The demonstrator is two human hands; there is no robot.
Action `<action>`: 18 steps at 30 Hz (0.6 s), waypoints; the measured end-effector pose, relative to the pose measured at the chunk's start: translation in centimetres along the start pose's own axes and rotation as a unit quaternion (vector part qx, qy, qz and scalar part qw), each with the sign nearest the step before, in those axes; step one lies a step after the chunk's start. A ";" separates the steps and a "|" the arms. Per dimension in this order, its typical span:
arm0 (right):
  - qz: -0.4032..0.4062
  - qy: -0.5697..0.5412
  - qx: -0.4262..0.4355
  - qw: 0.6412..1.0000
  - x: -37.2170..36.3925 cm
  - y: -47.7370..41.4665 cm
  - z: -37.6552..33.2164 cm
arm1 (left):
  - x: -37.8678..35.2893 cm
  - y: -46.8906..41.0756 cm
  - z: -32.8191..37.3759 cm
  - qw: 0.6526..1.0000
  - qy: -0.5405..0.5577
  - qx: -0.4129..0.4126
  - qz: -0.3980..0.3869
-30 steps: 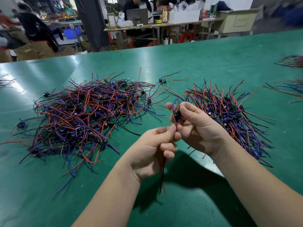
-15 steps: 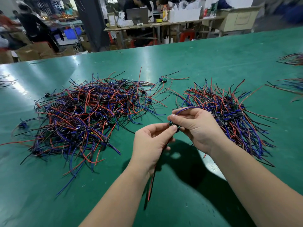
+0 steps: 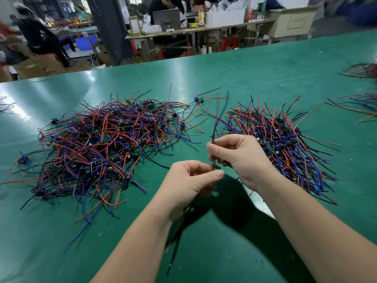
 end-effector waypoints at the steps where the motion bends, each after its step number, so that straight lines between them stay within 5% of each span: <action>1: 0.010 0.006 0.004 1.000 0.3 -0.1 -0.2 | -0.4 0.2 -0.4 0.999 -0.010 0.019 -0.028; 7: 0.115 -0.059 -0.022 0.991 5.0 -0.7 -0.9 | -3.2 2.2 -2.0 0.976 -0.074 0.088 -0.183; 14: 0.135 -0.107 -0.052 0.984 5.5 -0.4 -0.6 | -4.5 3.2 -0.9 0.959 -0.093 0.046 -0.265; 18: 0.133 -0.153 -0.084 0.976 5.3 -0.6 -0.1 | -4.1 2.8 0.6 0.968 -0.063 -0.007 -0.242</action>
Point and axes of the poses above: each hand's wrist, its own y-axis away from the middle knuckle, its own x-axis out of the back of the hand, z = x × y, the point moved 10 cm from there along -y, towards the middle knuckle, and after that the axes turned 4 degrees about -x, right-handed, at the moved point
